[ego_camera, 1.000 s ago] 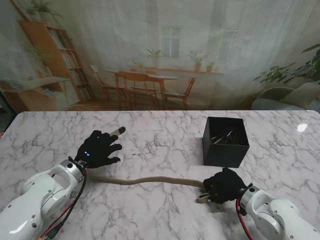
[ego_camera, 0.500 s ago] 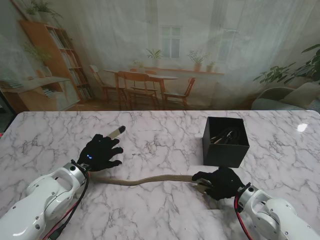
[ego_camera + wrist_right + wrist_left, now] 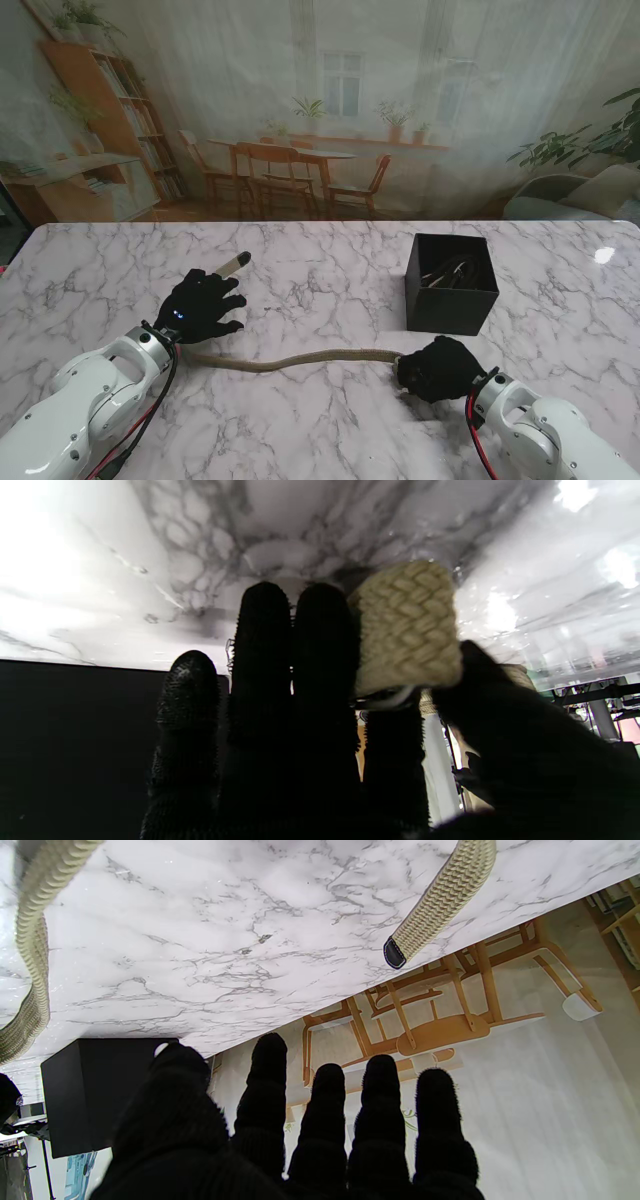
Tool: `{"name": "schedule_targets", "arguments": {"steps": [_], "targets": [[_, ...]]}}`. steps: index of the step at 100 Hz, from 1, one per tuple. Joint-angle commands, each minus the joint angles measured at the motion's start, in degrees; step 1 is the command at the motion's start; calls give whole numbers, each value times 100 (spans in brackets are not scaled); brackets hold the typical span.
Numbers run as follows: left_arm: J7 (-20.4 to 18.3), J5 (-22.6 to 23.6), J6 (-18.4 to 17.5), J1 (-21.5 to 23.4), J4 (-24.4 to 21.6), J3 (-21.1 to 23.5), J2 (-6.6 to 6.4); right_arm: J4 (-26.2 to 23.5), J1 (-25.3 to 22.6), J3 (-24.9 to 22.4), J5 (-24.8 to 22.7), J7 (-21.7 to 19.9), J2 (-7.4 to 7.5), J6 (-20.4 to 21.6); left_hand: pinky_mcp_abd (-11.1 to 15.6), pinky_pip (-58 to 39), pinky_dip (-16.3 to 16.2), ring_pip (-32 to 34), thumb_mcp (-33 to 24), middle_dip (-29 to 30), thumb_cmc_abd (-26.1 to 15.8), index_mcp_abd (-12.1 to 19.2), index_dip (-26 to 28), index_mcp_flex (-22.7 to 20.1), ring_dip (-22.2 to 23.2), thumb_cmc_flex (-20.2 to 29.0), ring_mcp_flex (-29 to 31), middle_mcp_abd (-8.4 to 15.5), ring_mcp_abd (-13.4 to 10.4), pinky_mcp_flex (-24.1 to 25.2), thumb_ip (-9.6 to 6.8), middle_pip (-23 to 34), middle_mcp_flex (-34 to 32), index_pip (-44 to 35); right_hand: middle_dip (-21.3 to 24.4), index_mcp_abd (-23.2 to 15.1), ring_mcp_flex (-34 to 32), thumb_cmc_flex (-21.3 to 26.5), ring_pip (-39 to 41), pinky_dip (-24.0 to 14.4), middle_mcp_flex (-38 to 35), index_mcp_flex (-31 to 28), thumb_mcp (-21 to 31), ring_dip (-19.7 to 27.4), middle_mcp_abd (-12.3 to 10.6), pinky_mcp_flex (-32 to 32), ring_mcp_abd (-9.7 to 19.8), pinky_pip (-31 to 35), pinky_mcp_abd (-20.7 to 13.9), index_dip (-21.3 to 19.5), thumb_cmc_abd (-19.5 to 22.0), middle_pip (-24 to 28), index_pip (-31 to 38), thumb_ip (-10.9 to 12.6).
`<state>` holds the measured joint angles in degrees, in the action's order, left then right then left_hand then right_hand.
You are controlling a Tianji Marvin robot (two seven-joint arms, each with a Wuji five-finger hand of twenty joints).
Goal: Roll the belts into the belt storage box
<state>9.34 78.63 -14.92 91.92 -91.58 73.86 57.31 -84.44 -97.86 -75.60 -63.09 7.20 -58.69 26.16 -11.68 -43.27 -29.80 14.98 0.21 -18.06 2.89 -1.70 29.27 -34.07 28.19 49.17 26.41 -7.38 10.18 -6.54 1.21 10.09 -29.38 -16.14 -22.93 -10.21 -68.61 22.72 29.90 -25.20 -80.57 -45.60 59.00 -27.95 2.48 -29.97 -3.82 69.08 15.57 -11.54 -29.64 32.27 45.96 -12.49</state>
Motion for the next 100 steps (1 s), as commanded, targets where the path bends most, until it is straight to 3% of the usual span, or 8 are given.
{"name": "schedule_targets", "arguments": {"steps": [1, 25, 44, 49, 69, 72, 80, 100], "targets": [[-69, -1, 3, 11, 3, -5, 17, -102, -77, -34, -44, -188, 23, 52, -218, 187, -67, -98, 135, -59, -261, -149, -50, -26, 35, -16, -37, -117, 113, 93, -17, -51, -91, 49, 82, 871, 332, -701, -531, -37, 157, -304, -81, 275, -399, 155, 440, -83, -121, -735, 124, -396, -353, 507], [-76, -18, -11, 4, 8, -3, 19, -1052, -319, -431, -74, -1974, 151, 192, -212, 188, -65, -97, 134, -59, -263, -142, -51, -24, 35, -10, -42, -110, 115, 94, -18, -49, -88, 48, 481, 1635, 1188, -868, -1326, 36, 1060, 941, -660, 837, -744, 601, 968, -440, -296, -1328, 113, -1084, -819, 672], [-59, -32, -3, 18, 12, 17, 23, -1543, -348, -514, -4, -3098, 243, 170, -213, 187, -65, -96, 132, -60, -267, -140, -53, -17, 36, -6, -43, -116, 113, 93, -19, -48, -89, 50, 1130, 2084, 1760, -45, -1657, 300, 1604, 1603, 919, 1486, -944, 787, 1415, -775, -727, -1427, -384, -1490, -987, 1036], [-60, -34, 0, 17, 14, 18, 23, -1604, -353, -504, -89, -3185, 253, 126, -211, 186, -65, -94, 136, -62, -266, -143, -52, -21, 36, -12, -36, -112, 119, 91, -17, -44, -97, 48, 1215, 2102, 1819, 418, -1635, 405, 1590, 1666, 1375, 1632, -1045, 751, 1546, -780, -885, -1447, -722, -1603, -934, 886], [-73, -51, 0, 10, 17, 14, 25, -1477, -289, -395, -784, -2723, 248, 120, -212, 181, -65, -87, 139, -65, -265, -147, -53, -24, 40, -6, -27, -112, 107, 84, -17, -37, -109, 45, 1299, 1631, 1282, 1482, -1539, 617, 765, 1095, 1424, 1698, -1404, 149, 1713, -464, -1419, -1565, -1246, -1864, -223, 212], [-74, -56, -1, 9, 18, 13, 26, -1417, -282, -365, -863, -2536, 242, 86, -211, 180, -64, -86, 138, -65, -262, -147, -53, -22, 41, -3, -25, -119, 110, 84, -17, -37, -109, 45, 1223, 1480, 1162, 1539, -1462, 686, 599, 1022, 1325, 1680, -1361, 65, 1602, -358, -1413, -982, -1276, -1936, 141, 107], [-72, -60, -3, 5, 23, 9, 26, -1270, -239, -315, -1023, -2202, 240, 89, -206, 179, -63, -85, 137, -66, -264, -150, -53, -16, 42, -4, -28, -113, 112, 83, -18, -34, -110, 45, 1084, 1110, 907, 1373, -1302, 699, 305, 828, 1051, 1608, -1252, -101, 1414, -230, -1422, -414, -1340, -1861, 643, -45], [-80, -88, -10, -3, 30, 1, 29, -973, -184, -190, -1064, -1563, 217, -54, -208, 179, -61, -85, 137, -67, -268, -148, -54, -13, 43, -5, -38, -109, 114, 90, -17, -33, -95, 43, 710, -34, 466, 1181, -825, 557, 153, 262, 489, 1227, -752, -196, 810, -6, -1020, 34, -1187, -1014, 1507, -254]]}}
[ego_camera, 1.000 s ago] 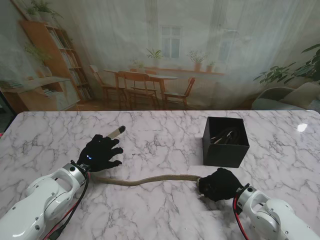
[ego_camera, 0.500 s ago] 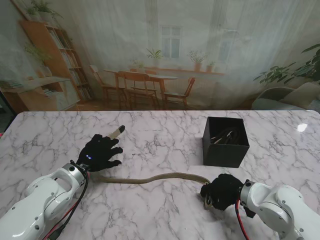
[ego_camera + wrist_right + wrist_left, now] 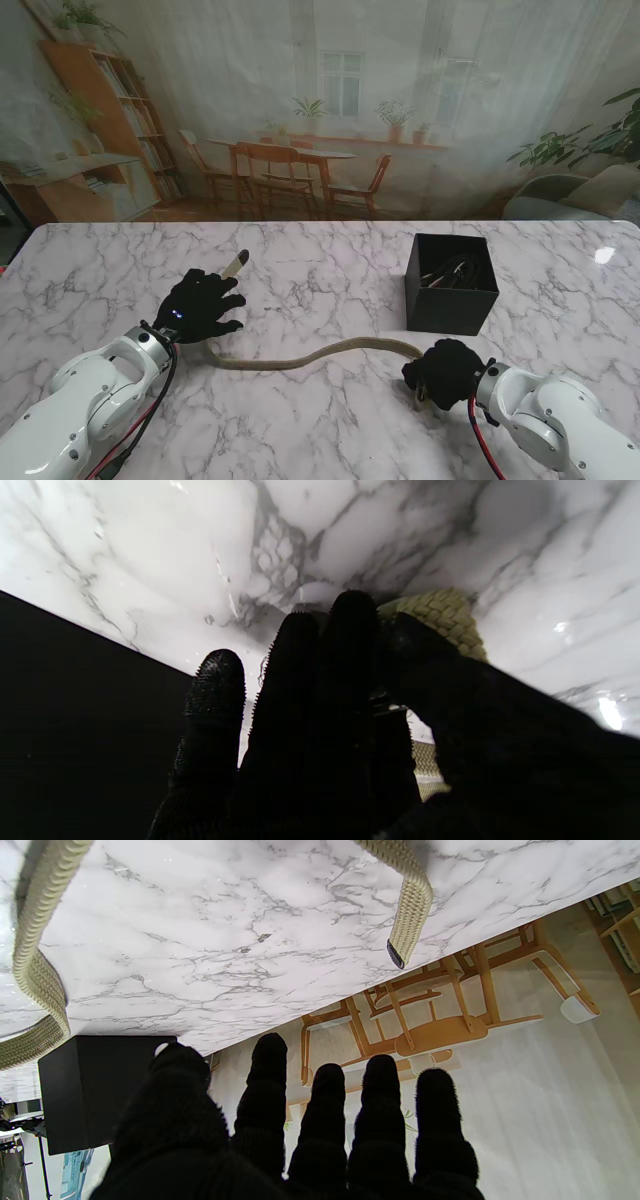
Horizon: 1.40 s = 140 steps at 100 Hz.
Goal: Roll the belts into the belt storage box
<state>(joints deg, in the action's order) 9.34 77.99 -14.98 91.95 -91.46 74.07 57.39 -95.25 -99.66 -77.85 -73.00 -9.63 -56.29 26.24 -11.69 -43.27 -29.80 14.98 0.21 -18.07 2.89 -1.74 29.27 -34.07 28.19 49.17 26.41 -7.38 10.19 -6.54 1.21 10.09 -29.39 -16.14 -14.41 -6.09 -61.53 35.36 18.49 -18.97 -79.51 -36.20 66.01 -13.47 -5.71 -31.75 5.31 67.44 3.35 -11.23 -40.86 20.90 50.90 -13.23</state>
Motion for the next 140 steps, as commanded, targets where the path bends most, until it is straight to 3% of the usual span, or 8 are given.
{"name": "schedule_targets", "arguments": {"steps": [1, 23, 66, 87, 109, 123, 129, 140], "targets": [[-81, -26, -5, -6, 17, -20, 22, 124, 0, 43, -65, 149, -26, -69, -207, 178, -61, -82, 136, -66, -265, -147, -54, -18, 44, -2, -33, -110, 111, 88, -18, -33, -94, 41, -170, -486, -260, -79, 337, -76, 48, -711, -230, -251, 88, -8, -138, 164, 246, -5, -54, 170, 1023, -189], [-75, -42, -9, -13, 27, -26, 24, 183, -46, 99, -115, 299, -37, -294, -204, 178, -59, -82, 135, -65, -268, -156, -55, -14, 45, -3, -41, -120, 122, 89, -18, -34, -83, 40, -936, -1557, 198, -384, 531, -701, 1727, -1167, -808, -1205, 734, 687, -907, -85, 1659, -481, 310, 288, 951, -232], [-83, -55, -16, -10, 23, -24, 25, 248, -52, 126, 95, 276, -56, -335, -203, 185, -55, -83, 139, -64, -268, -155, -55, -17, 44, -25, -44, -119, 115, 95, -15, -34, -84, 35, 480, -763, 2150, -711, -626, -536, 5223, -1552, -544, -298, 1470, 1144, -1156, -1009, 2345, -104, 144, -801, 1123, -164], [-96, -57, -18, -13, 22, -31, 25, 414, -4, 196, 413, 367, -93, -439, -205, 189, -54, -87, 141, -64, -270, -151, -56, -16, 44, -28, -52, -118, 124, 95, -14, -34, -84, 36, 480, -118, 1782, -649, -507, -299, 2852, -1431, -519, -135, 1084, 1272, -946, -1139, 2365, -153, 233, -646, 1396, -180], [-104, -57, -20, -18, 23, -43, 24, 617, 60, 274, 539, 754, -123, -410, -204, 193, -54, -87, 139, -65, -274, -150, -56, -18, 43, -26, -55, -122, 118, 100, -14, -35, -80, 34, -770, -414, 1087, -614, -137, -328, 1482, -1044, -683, -415, 744, 984, -594, -876, 2055, -261, 337, 1237, 1607, -211], [-115, -63, -26, -27, 24, -56, 24, 732, 106, 305, 521, 999, -130, -361, -208, 194, -55, -85, 137, -65, -271, -156, -56, -17, 45, -24, -53, -120, 119, 99, -15, -34, -85, 35, -1145, -733, 384, -611, 275, -461, 673, -103, -650, -770, 539, 615, -498, -523, 1812, -360, 431, 1879, 369, -168], [-116, -67, -28, -28, 25, -59, 24, 796, 137, 331, 473, 1156, -129, -337, -206, 192, -56, -84, 139, -66, -267, -152, -56, -20, 45, -27, -50, -117, 114, 97, -15, -31, -90, 34, -1085, -501, 36, -764, 433, -466, 271, 266, -340, -917, 470, 470, -444, -397, 1817, -484, 704, 1872, -1234, 527], [-113, -67, -28, -30, 27, -61, 24, 886, 182, 384, 477, 1319, -138, -339, -202, 195, -55, -87, 138, -66, -272, -156, -57, -14, 44, -26, -56, -115, 126, 102, -15, -33, -85, 36, -1005, -721, -449, -531, 710, -466, -296, 1491, -320, -1072, 561, 295, -494, -259, 1880, -202, 847, 1721, -1748, 579]]}}
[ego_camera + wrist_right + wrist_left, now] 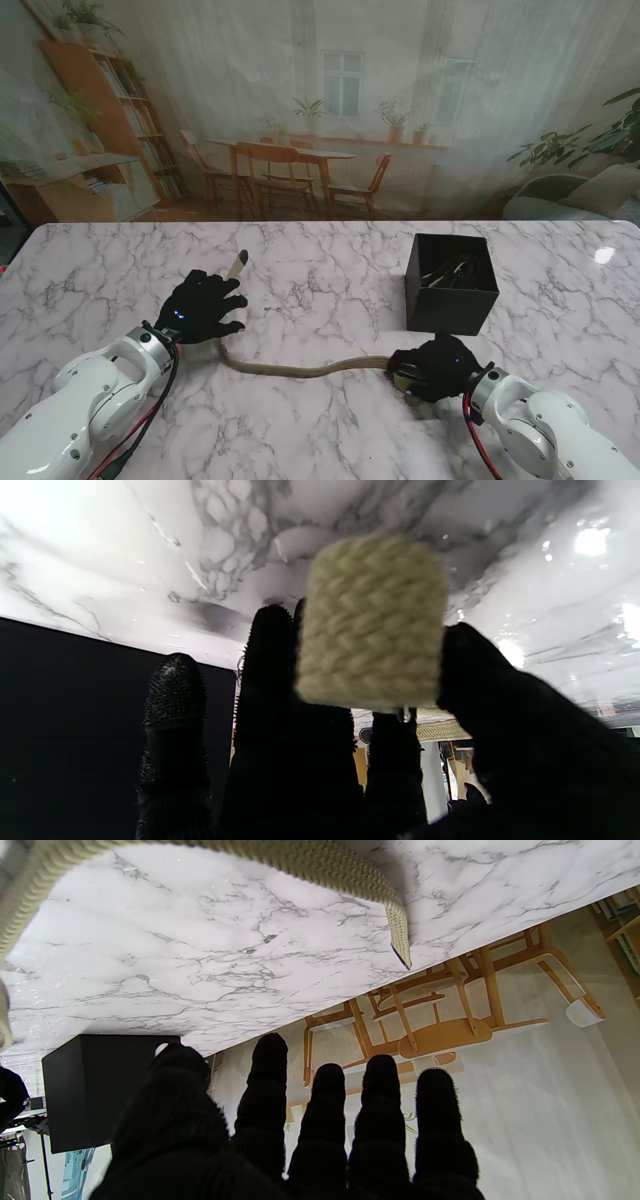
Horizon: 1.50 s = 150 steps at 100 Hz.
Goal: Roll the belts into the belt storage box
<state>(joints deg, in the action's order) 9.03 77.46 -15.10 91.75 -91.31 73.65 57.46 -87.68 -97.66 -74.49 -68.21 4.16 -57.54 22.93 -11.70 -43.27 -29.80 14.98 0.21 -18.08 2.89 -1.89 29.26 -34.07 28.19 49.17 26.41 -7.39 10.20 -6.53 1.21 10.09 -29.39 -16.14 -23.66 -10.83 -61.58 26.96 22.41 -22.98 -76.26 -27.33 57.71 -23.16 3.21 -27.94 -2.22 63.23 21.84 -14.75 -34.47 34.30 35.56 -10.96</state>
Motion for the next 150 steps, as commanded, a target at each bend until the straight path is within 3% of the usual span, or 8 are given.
{"name": "schedule_targets", "arguments": {"steps": [1, 22, 33, 52, 65, 85, 111, 150], "targets": [[-82, -14, -14, -10, 12, -20, 17, 143, -11, 58, 1, -32, -15, -10, -203, 194, -55, -85, 138, -66, -267, -141, -57, -13, 45, -24, -53, -111, 122, 99, -15, -31, -89, 37, -82, -278, -482, 326, 337, -66, -653, 675, 515, -112, -327, -100, 255, 170, 39, 161, 221, 383, -223, 354], [-86, -14, -12, -13, 13, -26, 17, 308, 67, 189, 137, 171, -45, -88, -205, 191, -56, -83, 135, -69, -267, -143, -63, 9, 46, -13, -51, -112, 125, 96, -16, -23, -106, 49, -288, -850, -1037, 817, 750, -16, -755, 1331, 518, -261, -116, -353, -36, 337, 136, 239, 780, 841, 22, 393], [-85, -17, -10, -17, 16, -30, 17, 281, 52, 169, 204, 81, -46, -40, -200, 189, -56, -80, 135, -70, -272, -147, -65, 15, 47, -13, -46, -110, 118, 93, -16, -21, -109, 52, -216, -1632, -981, 1060, 716, 64, -728, -43, 429, -234, -23, -234, -74, 234, 256, 23, 1054, 768, 572, 403], [-89, -23, -13, -24, 20, -39, 17, 237, 49, 125, 223, -133, -30, 56, -203, 185, -57, -76, 134, -73, -270, -146, -64, 5, 50, -10, -42, -110, 119, 94, -16, -14, -117, 44, 285, 26, -599, 890, 144, 102, -720, -2018, 100, 41, -548, -88, 498, 130, -155, 1532, 323, -450, 2035, -469], [-95, -27, -11, -25, 18, -40, 18, 154, 57, 84, 380, -513, -22, 89, -202, 188, -54, -80, 136, -72, -269, -148, -64, 2, 48, -13, -49, -109, 122, 99, -15, -16, -113, 42, 605, 980, -285, -1073, -108, 186, -407, -2492, -30, 445, -678, 35, 656, 104, -116, -290, 774, -925, 632, 387], [-70, -32, 5, -14, 23, -15, 22, -245, 27, -81, 674, -1614, 29, 86, -208, 188, -54, -79, 133, -72, -273, -155, -62, -13, 48, -7, -43, -122, 120, 98, -16, -14, -123, 35, 988, 1773, 477, -1577, -625, 312, 491, -1253, -672, 780, -637, 443, 762, -203, 59, -658, 1160, -1527, 55, 472], [-45, -52, 29, 2, 42, 24, 27, -604, 130, -92, 783, -3006, 163, -23, -209, 188, -53, -76, 139, -74, -275, -156, -64, -1, 50, -15, -39, -114, 126, 100, -15, -13, -135, 40, 1538, 2243, 1302, -617, -1017, 573, 1326, 26, 1092, 1281, -902, 762, 1197, -531, -368, -780, 386, -2298, -205, 918], [-51, -63, 22, -6, 51, 29, 28, -503, 204, 30, -23, -2644, 176, 61, -205, 185, -54, -72, 134, -80, -277, -155, -64, -2, 53, -6, -28, -113, 125, 90, -16, -1, -156, 36, 1660, 1889, 798, 1291, -1080, 768, 748, -133, 1766, 1357, -1460, 90, 1469, -307, -1023, -941, -159, -2504, 536, 753]]}}
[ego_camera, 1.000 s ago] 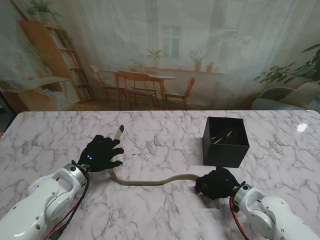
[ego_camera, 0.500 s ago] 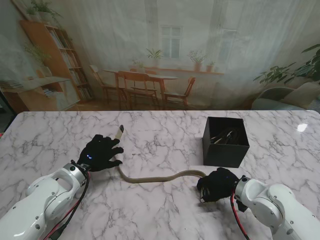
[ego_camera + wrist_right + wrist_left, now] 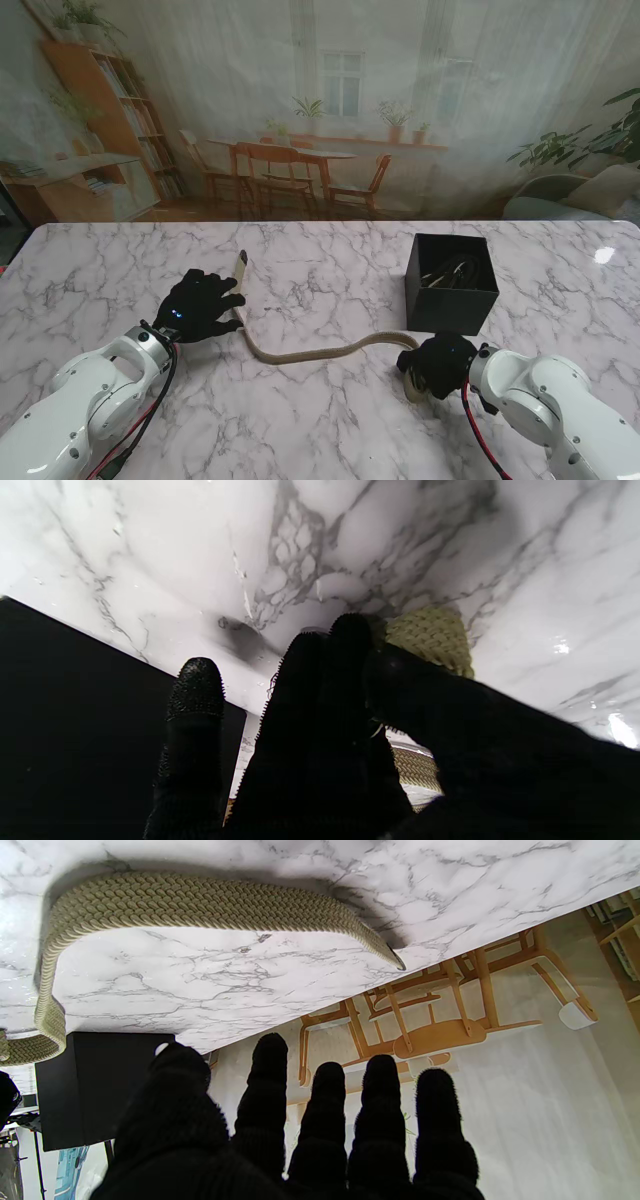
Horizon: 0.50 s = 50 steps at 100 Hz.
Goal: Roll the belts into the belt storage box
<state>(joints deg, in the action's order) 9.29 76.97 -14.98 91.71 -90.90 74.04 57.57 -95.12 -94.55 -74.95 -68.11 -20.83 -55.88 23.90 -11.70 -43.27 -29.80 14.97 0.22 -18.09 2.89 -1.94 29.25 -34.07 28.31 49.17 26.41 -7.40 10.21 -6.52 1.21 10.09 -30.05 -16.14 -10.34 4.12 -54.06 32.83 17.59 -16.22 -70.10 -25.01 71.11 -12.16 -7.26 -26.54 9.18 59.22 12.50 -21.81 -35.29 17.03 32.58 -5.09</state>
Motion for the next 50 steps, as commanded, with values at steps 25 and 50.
{"name": "schedule_targets", "arguments": {"steps": [25, 50], "targets": [[-81, -12, 9, -4, 15, -11, 16, 57, -178, 6, 281, -659, 31, -85, -211, 176, -56, -67, 131, -80, -270, -151, -62, -11, 42, 9, -22, -115, 124, 83, -17, 3, -93, 28, 495, 648, 596, -353, -764, 171, 890, 247, 824, 308, 24, 546, -10, -130, 2, 52, -153, -1245, 329, 352], [-72, -6, 14, -3, 19, -11, 15, 74, -181, 6, 98, -547, 36, 37, -213, 168, -56, -60, 132, -82, -272, -153, -62, -11, 45, 15, -4, -101, 123, 77, -17, 9, -108, 23, 466, 170, 401, 369, -572, 48, 593, -3, 919, 226, -335, 408, 110, 57, -217, -194, -240, -1147, 369, 300]]}}
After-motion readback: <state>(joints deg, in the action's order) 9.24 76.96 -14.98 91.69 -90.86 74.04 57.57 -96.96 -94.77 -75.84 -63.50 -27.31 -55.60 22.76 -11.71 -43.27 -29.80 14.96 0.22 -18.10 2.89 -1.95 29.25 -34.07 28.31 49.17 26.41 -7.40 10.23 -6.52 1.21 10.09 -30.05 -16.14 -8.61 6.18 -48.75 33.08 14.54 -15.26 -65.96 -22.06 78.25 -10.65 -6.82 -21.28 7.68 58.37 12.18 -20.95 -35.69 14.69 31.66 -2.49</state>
